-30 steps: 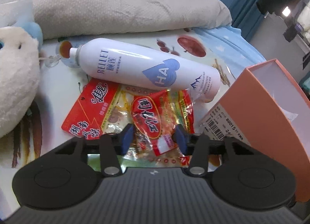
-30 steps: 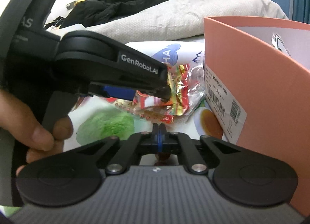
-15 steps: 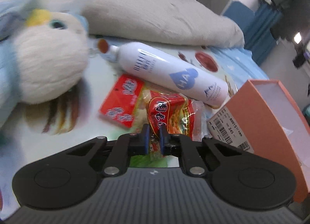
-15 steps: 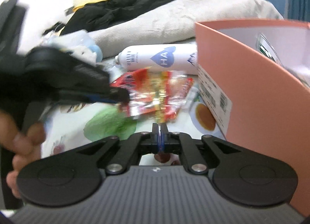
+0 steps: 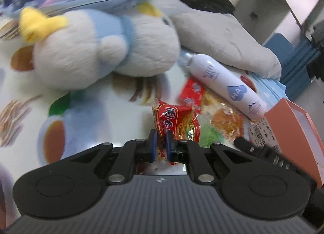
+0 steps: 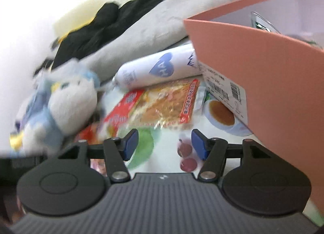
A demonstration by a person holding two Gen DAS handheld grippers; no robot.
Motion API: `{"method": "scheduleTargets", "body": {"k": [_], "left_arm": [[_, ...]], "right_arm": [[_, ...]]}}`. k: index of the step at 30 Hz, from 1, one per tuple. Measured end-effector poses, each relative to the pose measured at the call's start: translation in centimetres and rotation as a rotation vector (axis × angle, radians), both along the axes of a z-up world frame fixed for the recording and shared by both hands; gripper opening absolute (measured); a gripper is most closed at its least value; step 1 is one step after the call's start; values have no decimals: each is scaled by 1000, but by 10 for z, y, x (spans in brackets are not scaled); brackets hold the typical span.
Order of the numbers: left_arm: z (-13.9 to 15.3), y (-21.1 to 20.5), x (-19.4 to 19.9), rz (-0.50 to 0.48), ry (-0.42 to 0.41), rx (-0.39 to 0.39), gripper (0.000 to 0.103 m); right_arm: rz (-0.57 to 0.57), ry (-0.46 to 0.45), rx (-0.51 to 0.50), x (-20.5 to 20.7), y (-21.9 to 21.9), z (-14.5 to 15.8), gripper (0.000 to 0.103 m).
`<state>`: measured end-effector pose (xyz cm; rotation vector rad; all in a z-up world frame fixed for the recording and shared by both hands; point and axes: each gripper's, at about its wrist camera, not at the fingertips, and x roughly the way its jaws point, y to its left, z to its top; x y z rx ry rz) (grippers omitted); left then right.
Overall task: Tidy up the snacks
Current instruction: 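Grasp the red wrapper with the left tool while the right tool reaches the red-label pack, then grasp the red-label clear pack with the right tool while the left tool holds its wrapper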
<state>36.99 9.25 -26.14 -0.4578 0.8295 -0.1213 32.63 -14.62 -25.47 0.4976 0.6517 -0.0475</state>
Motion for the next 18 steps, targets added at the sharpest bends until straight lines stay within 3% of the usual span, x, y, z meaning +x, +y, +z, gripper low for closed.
{"method": "scheduleTargets", "body": {"k": [8,14,16,18], "left_arm": [[-5,10,-11,16,-3,-29,11],[-8,11,-12,18,-7,-42,11],[-8,10,-13,17,-7,-43,11],[-8,11,-14,19,-6,-47,11]], "right_arm": [[-163,30,74,8,-4,-6,50],[-181,36,86,16,-9,-12,29],[-196,43,96,18,-13,-14,13],[-193,37,89,19,-14,-13,10]]}}
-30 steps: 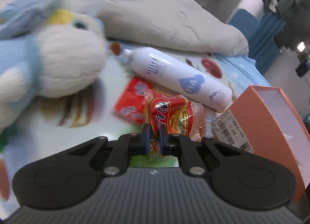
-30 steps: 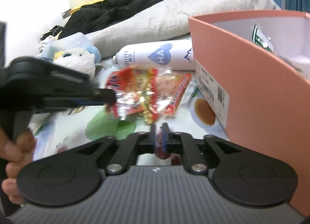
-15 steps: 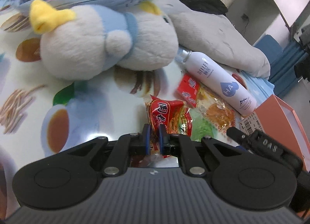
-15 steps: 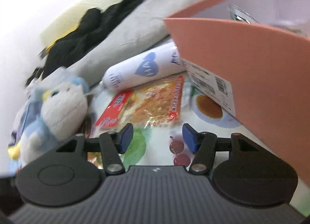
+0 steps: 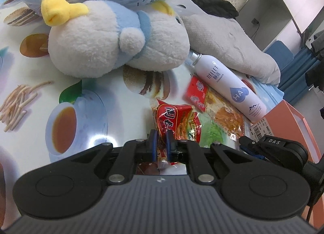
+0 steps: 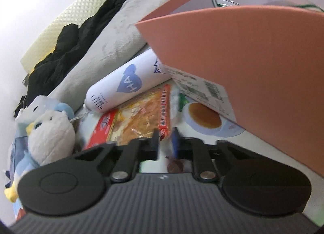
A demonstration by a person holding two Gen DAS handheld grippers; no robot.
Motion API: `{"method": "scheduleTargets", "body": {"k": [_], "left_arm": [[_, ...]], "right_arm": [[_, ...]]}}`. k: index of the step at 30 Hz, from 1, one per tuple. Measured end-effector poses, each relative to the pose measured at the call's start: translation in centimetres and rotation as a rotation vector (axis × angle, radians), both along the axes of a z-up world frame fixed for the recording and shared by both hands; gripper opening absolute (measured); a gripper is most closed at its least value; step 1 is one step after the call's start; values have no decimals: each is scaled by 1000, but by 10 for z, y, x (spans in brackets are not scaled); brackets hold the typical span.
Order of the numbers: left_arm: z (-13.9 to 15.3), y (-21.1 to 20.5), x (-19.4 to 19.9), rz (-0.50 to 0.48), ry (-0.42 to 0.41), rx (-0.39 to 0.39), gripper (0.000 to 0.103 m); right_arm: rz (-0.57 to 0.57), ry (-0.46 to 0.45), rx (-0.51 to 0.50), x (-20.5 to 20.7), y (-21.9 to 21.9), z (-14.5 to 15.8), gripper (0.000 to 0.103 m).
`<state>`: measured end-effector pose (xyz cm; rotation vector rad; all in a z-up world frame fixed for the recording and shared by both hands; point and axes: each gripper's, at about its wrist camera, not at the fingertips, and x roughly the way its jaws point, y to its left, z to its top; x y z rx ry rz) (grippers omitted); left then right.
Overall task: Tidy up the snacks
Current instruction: 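Grasp the red-label clear pack with the right tool while the left tool holds its wrapper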
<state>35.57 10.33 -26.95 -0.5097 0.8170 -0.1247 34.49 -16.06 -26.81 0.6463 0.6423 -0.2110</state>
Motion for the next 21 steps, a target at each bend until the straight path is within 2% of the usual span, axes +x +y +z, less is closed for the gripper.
{"method": "scheduleTargets", "body": {"k": [11,21], "left_arm": [[19,-1,-32,5,12,-6,10],[40,-16,-106,-18,46,10,9]], "right_arm": [[52,-18,-46,-29,6,14,6],[161,41,-118,-93,0,35,6]]}}
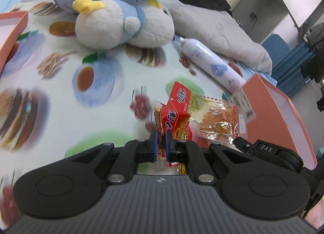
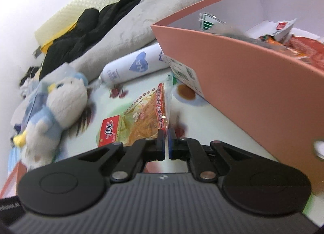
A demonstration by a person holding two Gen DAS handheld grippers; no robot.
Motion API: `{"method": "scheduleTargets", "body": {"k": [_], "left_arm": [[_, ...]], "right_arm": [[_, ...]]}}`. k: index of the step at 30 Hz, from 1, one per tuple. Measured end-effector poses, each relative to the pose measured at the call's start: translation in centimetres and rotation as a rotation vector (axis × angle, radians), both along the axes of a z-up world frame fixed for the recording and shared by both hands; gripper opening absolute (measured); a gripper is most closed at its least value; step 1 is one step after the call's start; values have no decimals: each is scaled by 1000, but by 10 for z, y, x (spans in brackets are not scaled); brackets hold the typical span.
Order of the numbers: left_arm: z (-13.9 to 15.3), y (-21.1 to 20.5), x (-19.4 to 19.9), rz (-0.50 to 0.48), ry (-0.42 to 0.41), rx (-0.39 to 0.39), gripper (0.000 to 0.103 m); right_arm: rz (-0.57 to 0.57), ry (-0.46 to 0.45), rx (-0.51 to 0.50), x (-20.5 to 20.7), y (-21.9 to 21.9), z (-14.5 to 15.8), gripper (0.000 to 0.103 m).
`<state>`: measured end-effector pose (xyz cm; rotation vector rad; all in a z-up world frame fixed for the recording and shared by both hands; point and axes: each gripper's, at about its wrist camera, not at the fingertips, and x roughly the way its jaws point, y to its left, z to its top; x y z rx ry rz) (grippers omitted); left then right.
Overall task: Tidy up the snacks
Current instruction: 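Grasp the red-label clear pack with the right tool while the left tool holds its wrapper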
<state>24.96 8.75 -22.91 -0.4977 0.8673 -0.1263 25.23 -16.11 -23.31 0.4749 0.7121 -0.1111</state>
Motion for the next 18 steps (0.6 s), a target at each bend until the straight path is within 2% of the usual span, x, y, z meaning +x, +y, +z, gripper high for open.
{"method": "scheduleTargets", "body": {"k": [11,14,18], "left_arm": [[6,-15,-85,34,60,50,9],[4,-19,-101,42,73,49,9],[2,-24,-119,48,80,41,9]], "right_arm": [[147,95,-40,-75,-9,9,6],[173,171,-7,-88,-11,7,6],[236,192,6,-111,-11,9,10]]}}
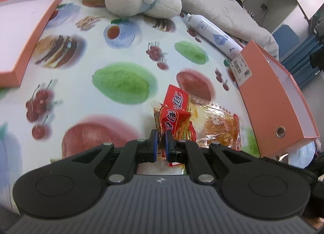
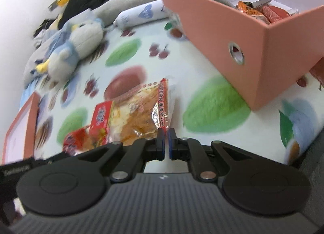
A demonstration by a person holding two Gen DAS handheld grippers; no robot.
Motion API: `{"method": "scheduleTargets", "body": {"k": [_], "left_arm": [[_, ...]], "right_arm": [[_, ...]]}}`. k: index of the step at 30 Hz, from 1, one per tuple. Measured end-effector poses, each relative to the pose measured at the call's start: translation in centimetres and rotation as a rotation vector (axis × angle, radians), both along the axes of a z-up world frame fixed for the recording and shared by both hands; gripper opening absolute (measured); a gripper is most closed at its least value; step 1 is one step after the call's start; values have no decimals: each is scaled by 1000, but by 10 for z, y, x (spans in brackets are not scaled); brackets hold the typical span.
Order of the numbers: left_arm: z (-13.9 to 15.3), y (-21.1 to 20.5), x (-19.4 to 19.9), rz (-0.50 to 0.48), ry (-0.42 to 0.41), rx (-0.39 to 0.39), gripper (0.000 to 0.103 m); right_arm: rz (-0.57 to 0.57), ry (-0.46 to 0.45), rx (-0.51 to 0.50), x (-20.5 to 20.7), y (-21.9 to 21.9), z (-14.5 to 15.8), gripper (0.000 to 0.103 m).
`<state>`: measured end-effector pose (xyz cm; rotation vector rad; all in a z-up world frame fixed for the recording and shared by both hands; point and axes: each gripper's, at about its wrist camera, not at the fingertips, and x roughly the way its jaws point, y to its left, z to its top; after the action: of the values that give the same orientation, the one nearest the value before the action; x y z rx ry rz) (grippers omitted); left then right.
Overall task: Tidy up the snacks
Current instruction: 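Grasp the red-label clear pack with the right tool while the left tool holds its wrapper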
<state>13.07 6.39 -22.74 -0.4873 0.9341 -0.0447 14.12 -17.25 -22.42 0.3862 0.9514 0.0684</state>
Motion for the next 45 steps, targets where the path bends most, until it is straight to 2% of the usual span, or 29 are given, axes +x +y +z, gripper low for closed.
{"method": "scheduleTargets", "body": {"k": [7,8,10,11,15,16,18,21,24,28,32,41,42,43,45], "left_arm": [[-3,0,-7,3,-4,13,9],[-2,-1,-7,1,-5,16,9],[-2,-2,-7,-3,-5,17,9],[-2,-2,-6,-5,-5,20,9],[-2,-3,-7,-6,-2,23,9],[-3,-2,-6,-6,-1,22,9],[-2,-2,-6,-8,-1,22,9],[-1,-4,-6,-14,-4,31,9],[-1,-5,-6,-19,-2,31,9],[-2,-4,-9,-16,-3,23,9],[-3,-1,-13,-11,-1,20,9],[-4,7,-19,10,-2,8,9],[-5,7,-20,9,-1,8,9],[-5,8,-20,9,0,9,9],[-5,8,-22,10,3,7,9]], "right_arm": [[169,-24,-22,-14,-1,7,15],[186,-27,-35,-15,-2,8,20],[215,-43,-37,-20,-8,11,55],[227,-56,-33,-22,-13,13,59],[308,-100,-78,-20,-19,18,62],[337,-106,-95,-17,-18,18,71],[386,-100,-105,-6,-16,18,81],[475,-110,-136,5,-8,18,81],[601,-159,-194,12,6,19,83],[730,-161,-210,25,21,15,84],[790,-164,-304,36,33,6,84],[898,-128,-324,56,41,-9,87],[920,-131,-340,57,42,-11,92],[929,-134,-364,58,44,-13,103],[952,-125,-394,59,46,-16,103]]}}
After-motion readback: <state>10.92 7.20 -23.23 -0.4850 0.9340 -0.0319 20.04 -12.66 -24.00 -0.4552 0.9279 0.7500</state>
